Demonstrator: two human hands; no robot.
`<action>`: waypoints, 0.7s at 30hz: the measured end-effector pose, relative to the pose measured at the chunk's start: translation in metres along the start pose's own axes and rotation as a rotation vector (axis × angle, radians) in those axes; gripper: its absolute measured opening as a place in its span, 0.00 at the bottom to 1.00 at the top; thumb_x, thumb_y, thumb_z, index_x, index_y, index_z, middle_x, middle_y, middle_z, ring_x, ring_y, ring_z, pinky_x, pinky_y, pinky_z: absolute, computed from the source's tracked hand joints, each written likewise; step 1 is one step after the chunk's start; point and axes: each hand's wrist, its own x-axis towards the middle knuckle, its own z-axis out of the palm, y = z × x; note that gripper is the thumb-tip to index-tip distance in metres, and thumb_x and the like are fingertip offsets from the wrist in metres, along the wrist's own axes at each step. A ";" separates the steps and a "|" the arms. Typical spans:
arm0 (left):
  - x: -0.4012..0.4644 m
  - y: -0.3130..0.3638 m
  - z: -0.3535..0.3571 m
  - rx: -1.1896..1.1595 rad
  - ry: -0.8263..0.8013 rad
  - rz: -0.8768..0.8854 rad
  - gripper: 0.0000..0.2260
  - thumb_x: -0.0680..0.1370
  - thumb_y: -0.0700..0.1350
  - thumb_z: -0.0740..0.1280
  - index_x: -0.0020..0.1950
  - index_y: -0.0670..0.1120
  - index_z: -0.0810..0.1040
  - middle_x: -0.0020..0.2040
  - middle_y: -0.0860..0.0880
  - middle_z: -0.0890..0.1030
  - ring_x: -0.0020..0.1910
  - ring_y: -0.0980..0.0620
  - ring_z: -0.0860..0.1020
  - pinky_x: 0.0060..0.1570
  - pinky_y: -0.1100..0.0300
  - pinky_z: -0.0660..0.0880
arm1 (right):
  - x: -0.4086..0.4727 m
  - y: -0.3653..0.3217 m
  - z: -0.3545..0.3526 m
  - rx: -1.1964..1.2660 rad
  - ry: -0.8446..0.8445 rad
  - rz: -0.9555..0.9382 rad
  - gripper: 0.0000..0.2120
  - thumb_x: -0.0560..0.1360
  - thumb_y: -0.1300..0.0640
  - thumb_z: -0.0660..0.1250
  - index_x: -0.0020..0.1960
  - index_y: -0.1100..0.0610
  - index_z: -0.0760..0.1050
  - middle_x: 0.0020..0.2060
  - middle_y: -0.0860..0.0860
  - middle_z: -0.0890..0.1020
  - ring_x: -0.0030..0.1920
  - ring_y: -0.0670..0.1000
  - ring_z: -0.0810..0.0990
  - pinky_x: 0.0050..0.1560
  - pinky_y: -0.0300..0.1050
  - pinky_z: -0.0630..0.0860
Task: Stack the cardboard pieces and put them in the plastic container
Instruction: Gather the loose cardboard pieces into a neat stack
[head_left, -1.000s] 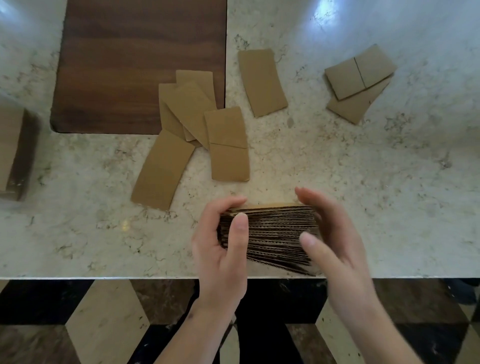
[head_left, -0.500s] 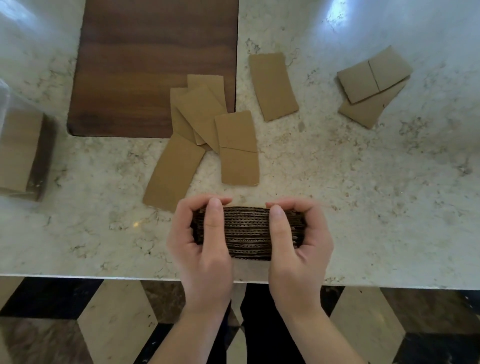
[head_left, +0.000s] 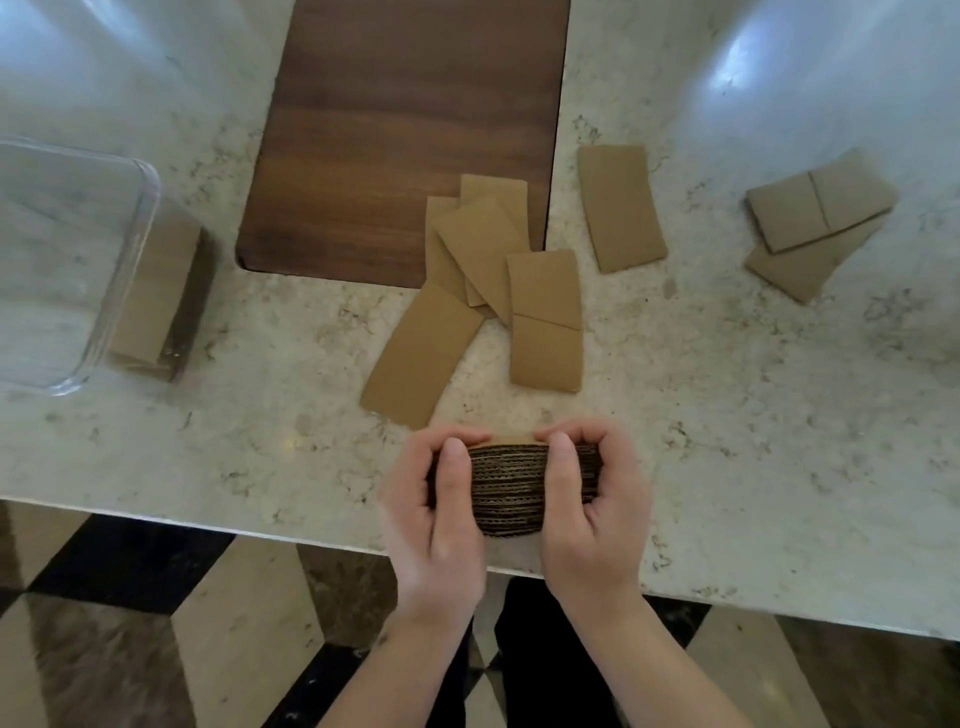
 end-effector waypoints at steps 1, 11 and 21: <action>0.001 -0.001 0.000 -0.009 0.003 -0.006 0.11 0.85 0.47 0.60 0.54 0.57 0.82 0.47 0.52 0.86 0.46 0.50 0.84 0.45 0.49 0.82 | 0.004 -0.002 -0.003 -0.037 -0.048 0.006 0.08 0.80 0.51 0.60 0.47 0.51 0.76 0.40 0.47 0.82 0.41 0.52 0.82 0.46 0.64 0.78; -0.002 -0.011 0.004 0.014 0.020 0.045 0.12 0.85 0.44 0.58 0.53 0.55 0.81 0.48 0.57 0.85 0.48 0.52 0.83 0.49 0.60 0.77 | 0.121 -0.031 0.002 -0.805 -0.333 0.256 0.39 0.69 0.33 0.75 0.68 0.57 0.68 0.61 0.53 0.81 0.63 0.58 0.79 0.63 0.57 0.71; 0.000 -0.008 0.005 0.019 0.008 0.058 0.11 0.84 0.45 0.58 0.52 0.54 0.80 0.48 0.57 0.84 0.48 0.53 0.83 0.48 0.63 0.77 | 0.153 -0.045 0.006 -0.412 -0.369 0.468 0.26 0.80 0.39 0.65 0.67 0.58 0.77 0.64 0.55 0.80 0.63 0.60 0.79 0.68 0.64 0.73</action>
